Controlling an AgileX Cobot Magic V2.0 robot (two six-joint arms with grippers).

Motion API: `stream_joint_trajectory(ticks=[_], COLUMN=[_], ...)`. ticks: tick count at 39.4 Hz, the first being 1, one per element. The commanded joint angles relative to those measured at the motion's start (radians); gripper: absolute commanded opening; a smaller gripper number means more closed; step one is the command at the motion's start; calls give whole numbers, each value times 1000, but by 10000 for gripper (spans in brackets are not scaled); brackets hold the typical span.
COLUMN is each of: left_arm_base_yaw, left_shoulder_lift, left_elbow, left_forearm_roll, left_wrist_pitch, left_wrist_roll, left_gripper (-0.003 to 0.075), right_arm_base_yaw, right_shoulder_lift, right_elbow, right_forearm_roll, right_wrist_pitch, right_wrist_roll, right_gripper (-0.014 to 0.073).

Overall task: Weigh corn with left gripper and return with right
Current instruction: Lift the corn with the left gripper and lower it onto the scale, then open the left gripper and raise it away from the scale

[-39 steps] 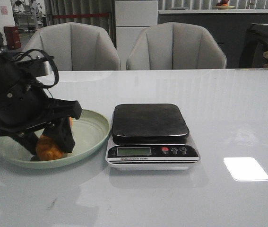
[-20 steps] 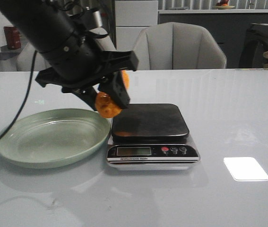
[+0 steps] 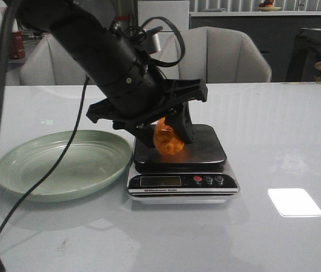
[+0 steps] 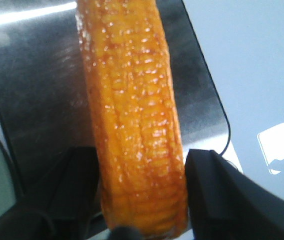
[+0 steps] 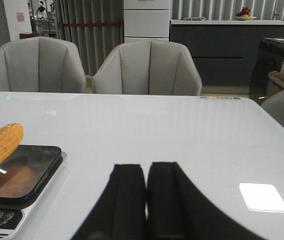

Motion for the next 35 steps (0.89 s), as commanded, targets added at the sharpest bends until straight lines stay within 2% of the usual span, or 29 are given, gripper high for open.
stream_joint_trajectory(ticks=[1, 11, 17, 35], left_arm_base_yaw=[-9, -5, -3, 0], left_shoulder_lift=[-41, -99, -189, -676], left_elbow=[-45, -62, -42, 315], left_forearm_roll=[-32, -24, 64, 162], left_wrist_pitch=[-51, -31, 0, 1], left_wrist_roll=[-7, -7, -5, 2], left_gripper=[505, 514, 512, 512], right_arm_base_yaw=[-6, -6, -6, -6], right_shoulder_lift=[-19, -19, -19, -19], right_elbow=[11, 11, 11, 11], right_forearm_roll=[-12, -12, -12, -12], right_wrist_pitch=[-81, -81, -81, -81], right_wrist_roll=[-6, -6, -6, -6], right_gripper=[169, 169, 169, 169])
